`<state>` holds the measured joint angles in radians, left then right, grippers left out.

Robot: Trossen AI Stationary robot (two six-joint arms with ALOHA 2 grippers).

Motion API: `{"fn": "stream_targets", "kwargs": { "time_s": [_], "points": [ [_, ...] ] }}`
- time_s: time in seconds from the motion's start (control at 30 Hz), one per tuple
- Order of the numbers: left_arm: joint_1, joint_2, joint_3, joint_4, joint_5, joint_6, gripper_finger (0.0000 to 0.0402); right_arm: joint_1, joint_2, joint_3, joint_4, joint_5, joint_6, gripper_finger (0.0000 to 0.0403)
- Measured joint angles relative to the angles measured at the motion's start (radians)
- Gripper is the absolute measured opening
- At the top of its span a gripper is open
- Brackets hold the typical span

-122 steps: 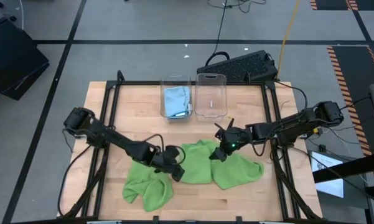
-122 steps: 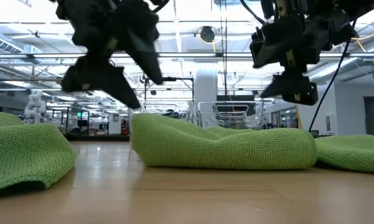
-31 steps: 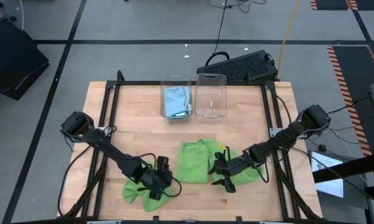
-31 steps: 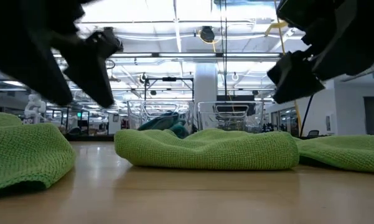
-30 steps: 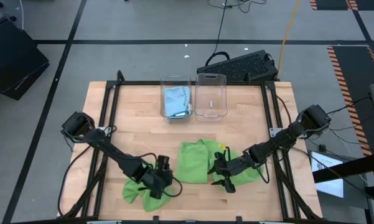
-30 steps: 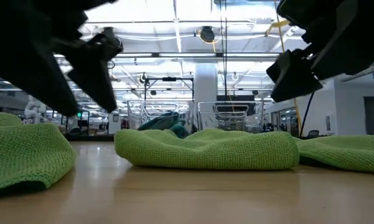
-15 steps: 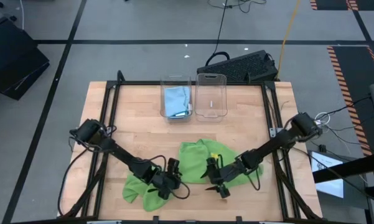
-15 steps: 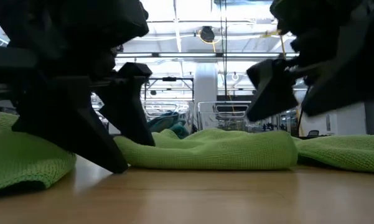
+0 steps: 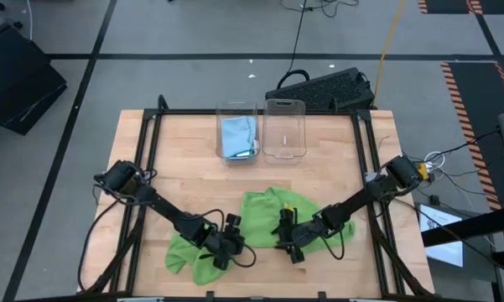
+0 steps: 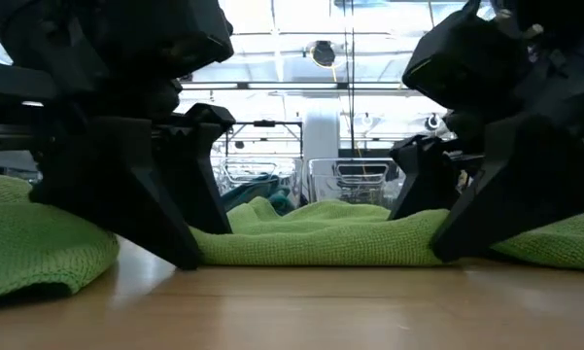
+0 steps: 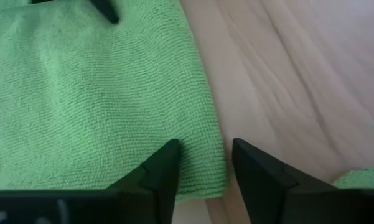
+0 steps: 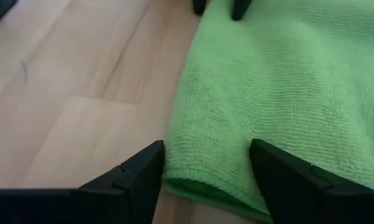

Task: Fold microfiber towels
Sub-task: Fold the top left green microfiber towel

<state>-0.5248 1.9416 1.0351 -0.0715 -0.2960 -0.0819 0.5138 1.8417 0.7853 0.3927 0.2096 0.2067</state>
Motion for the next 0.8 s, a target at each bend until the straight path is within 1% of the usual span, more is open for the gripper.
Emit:
{"fn": "stream_targets", "kwargs": {
  "time_s": [0.13, 0.23, 0.37, 0.5, 0.8],
  "points": [
    [0.006, 0.001, 0.000, 0.001, 0.000, -0.004, 0.0126, 0.001, 0.000, 0.000, -0.009, 0.003, -0.091, 0.0201],
    [0.009, 0.001, 0.000, 0.000, -0.001, -0.010, 0.0119, 0.001, 0.000, 0.000, -0.009, 0.002, -0.115, 0.0194],
    [0.010, 0.001, -0.001, -0.002, -0.004, -0.038, 0.0118, 0.012, 0.000, 0.000, -0.004, 0.000, -0.099, 0.0197],
    [0.013, 0.002, -0.001, -0.002, -0.005, -0.059, 0.0118, 0.029, 0.000, -0.001, 0.043, -0.002, -0.099, 0.0208],
    [0.035, 0.002, -0.002, 0.013, 0.032, -0.059, 0.0117, 0.038, 0.000, 0.007, 0.036, 0.023, -0.117, 0.0212]
  ]
}}
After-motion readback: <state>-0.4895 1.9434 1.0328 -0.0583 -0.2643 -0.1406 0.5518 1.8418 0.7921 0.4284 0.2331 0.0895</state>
